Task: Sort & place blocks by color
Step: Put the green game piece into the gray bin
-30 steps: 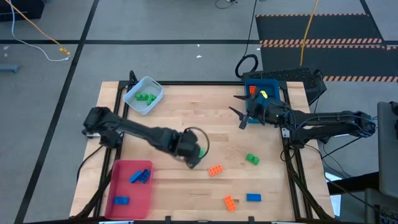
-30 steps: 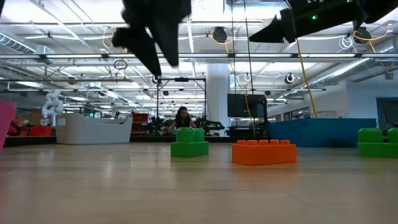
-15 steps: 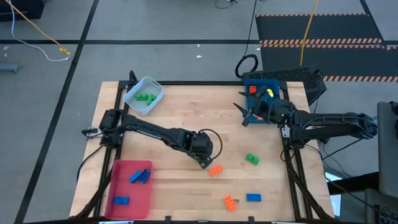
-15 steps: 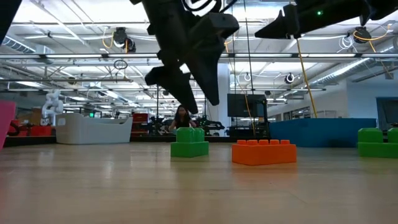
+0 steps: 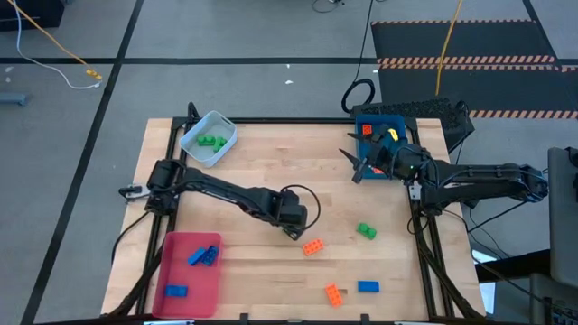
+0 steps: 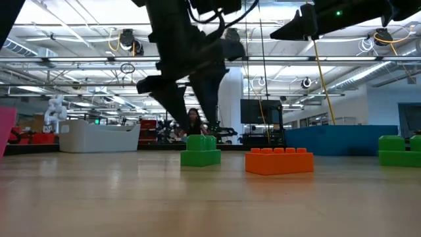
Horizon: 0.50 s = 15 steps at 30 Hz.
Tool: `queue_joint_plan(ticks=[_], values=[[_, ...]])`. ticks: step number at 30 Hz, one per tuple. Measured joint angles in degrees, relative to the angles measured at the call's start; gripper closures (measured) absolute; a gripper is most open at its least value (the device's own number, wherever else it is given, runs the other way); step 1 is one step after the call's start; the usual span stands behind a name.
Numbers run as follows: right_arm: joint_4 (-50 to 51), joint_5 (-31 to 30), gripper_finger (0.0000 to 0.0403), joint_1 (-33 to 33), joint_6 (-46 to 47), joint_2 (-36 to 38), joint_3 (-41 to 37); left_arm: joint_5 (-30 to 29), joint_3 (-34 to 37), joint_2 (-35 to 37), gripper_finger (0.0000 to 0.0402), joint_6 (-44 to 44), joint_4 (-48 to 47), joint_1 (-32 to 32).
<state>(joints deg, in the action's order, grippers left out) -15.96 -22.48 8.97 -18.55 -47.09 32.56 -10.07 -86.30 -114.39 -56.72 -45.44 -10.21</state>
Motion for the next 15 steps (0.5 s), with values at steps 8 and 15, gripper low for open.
queue_joint_plan(ticks=[8, 15], values=[[-0.01, 0.02, 0.0165, 0.0, 0.24, 0.0, 0.0, 1.08, -0.21, -1.3, 0.0106, 0.21, 4.84, -1.14], [0.08, 0.06, 0.0165, -0.02, 0.28, 0.0, 0.01, 2.3, -0.04, -5.2, 0.0103, -0.99, 2.59, -1.1]])
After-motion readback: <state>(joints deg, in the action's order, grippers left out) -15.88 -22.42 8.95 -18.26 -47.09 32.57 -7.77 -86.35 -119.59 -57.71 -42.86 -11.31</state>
